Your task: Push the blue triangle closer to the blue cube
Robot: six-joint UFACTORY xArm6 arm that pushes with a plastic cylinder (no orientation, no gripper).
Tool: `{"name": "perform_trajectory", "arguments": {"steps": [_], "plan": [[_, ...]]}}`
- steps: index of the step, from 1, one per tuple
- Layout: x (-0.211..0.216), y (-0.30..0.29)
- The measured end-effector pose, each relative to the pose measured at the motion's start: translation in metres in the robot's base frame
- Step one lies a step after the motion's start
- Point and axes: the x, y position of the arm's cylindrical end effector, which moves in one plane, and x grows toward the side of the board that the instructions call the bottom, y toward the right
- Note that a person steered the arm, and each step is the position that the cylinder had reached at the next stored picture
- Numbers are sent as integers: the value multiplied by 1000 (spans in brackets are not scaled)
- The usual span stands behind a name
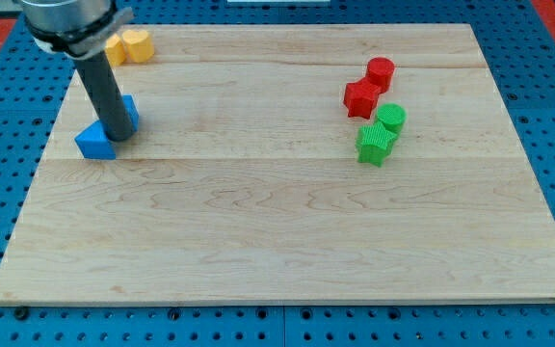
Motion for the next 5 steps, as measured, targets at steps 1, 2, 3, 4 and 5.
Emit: {"name": "perform_trajectory", "arguments": {"steps": [1,2,3,4,5], "plan": [[-42,19],[-84,5],[-19,44],[56,28],[44,-24]]}}
